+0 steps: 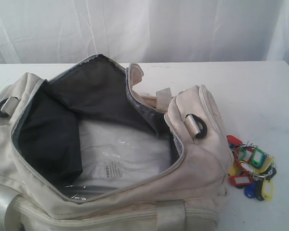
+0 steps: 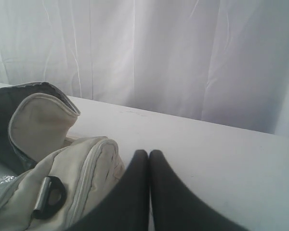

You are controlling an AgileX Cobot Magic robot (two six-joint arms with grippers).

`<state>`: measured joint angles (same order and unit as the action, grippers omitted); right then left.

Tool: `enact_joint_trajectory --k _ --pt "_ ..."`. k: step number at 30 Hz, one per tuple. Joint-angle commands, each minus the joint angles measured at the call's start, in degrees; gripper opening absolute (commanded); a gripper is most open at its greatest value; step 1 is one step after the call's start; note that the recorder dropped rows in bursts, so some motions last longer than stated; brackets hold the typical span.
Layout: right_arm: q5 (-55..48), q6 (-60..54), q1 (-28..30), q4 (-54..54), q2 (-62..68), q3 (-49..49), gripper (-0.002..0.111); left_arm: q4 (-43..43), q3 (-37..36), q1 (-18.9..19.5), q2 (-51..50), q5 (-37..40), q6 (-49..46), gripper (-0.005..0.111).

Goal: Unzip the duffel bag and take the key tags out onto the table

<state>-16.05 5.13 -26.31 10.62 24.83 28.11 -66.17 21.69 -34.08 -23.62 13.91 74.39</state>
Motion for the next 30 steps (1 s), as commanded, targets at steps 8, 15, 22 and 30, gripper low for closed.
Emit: enact_joint_trajectory --k 8,15,22,30 --pt "0.8 0.3 0.7 0.1 -0.3 -0.3 0.0 -0.1 -10.6 26.4 21.0 -13.9 -2.2 0.0" --pt "0.6 0.3 0.7 0.2 -0.3 -0.3 0.0 -0.2 -11.2 31.7 23.6 -19.5 -1.4 0.0" --pt "0.6 0.3 0.7 0.2 -0.3 -0.3 0.0 1.7 -11.2 31.7 23.6 -17.8 -0.6 0.0" --pt "0.6 0.3 0.7 0.2 -0.3 -0.3 0.0 2.0 -11.2 31.7 23.6 -15.7 -0.1 0.0"
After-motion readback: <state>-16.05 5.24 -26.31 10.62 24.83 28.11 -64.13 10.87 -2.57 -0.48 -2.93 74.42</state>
